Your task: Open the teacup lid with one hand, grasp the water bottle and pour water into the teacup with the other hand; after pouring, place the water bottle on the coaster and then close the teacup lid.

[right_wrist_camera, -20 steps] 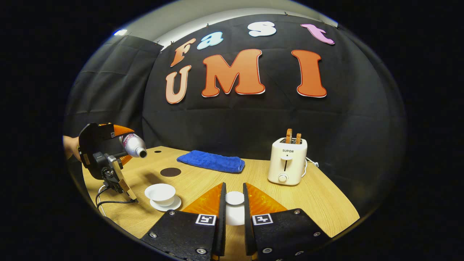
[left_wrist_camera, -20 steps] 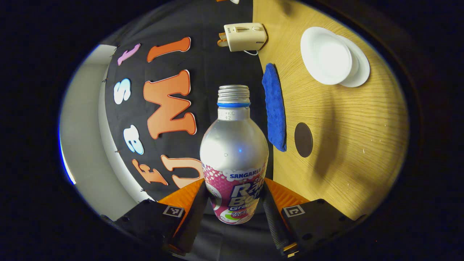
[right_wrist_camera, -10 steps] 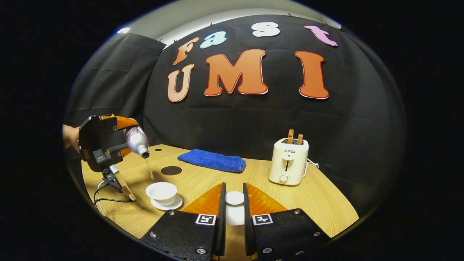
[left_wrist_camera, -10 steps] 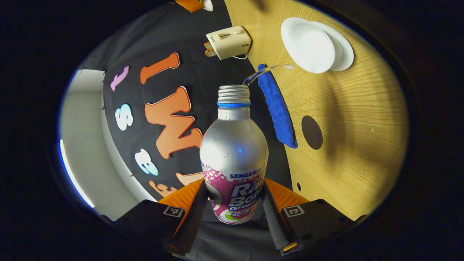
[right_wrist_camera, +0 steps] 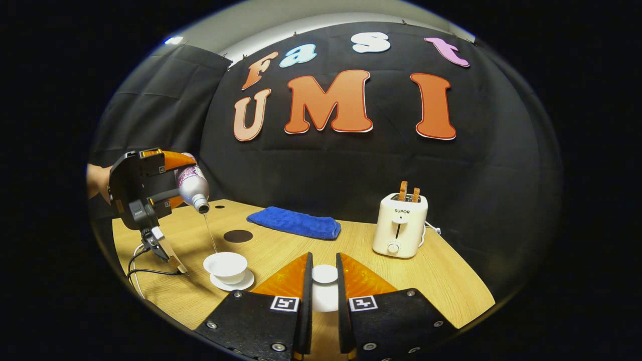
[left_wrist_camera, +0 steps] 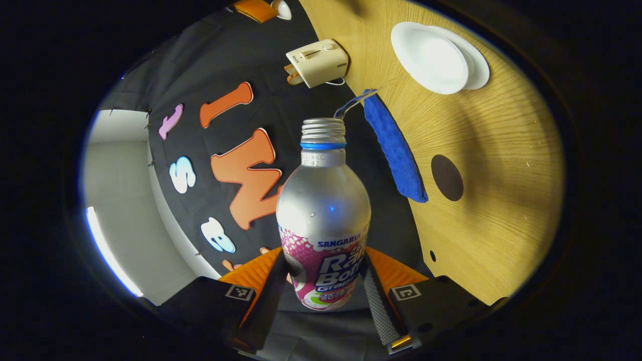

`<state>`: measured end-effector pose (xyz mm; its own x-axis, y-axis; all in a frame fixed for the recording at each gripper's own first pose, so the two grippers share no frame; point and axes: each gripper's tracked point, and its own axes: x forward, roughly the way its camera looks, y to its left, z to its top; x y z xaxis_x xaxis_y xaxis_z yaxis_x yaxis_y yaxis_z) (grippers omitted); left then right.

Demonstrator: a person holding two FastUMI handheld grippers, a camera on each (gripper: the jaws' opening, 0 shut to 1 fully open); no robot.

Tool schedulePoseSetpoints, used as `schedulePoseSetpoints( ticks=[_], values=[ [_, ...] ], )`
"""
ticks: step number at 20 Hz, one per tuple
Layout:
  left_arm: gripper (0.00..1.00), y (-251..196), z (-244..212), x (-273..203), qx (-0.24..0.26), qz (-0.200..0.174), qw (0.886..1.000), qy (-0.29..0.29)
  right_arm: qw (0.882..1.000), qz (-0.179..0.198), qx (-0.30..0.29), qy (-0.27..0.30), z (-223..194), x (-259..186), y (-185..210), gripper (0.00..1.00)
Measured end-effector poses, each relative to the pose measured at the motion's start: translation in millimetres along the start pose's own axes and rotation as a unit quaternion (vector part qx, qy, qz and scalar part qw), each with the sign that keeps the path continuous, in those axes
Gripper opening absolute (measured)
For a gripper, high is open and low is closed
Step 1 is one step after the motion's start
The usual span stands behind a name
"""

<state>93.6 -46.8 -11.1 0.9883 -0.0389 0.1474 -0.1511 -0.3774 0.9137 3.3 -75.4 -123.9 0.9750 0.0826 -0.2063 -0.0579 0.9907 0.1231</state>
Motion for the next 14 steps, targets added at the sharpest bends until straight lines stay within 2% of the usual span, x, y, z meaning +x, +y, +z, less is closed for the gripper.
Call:
schedulePoseSetpoints(
  ticks=[1,3,4,10,14],
  values=[
    [0.82,6,-1,3,0.006,0.008,1.0,-0.001,1.0,-0.001,-0.002,-0.001,1,-1,1,0.22],
    [0.86,12,-4,4,0.011,0.018,1.0,-0.002,1.0,-0.003,-0.007,0.0,2,-1,3,0.22],
    [0.82,13,-3,6,0.013,0.024,1.0,-0.002,1.0,-0.002,-0.007,0.0,2,0,5,0.22],
    [0.86,22,8,7,0.033,0.046,0.998,-0.023,1.0,0.015,-0.008,-0.004,6,0,24,0.22],
    [0.82,16,17,7,0.048,0.057,0.997,-0.037,1.0,0.021,-0.008,-0.001,7,0,32,0.22]
  ],
)
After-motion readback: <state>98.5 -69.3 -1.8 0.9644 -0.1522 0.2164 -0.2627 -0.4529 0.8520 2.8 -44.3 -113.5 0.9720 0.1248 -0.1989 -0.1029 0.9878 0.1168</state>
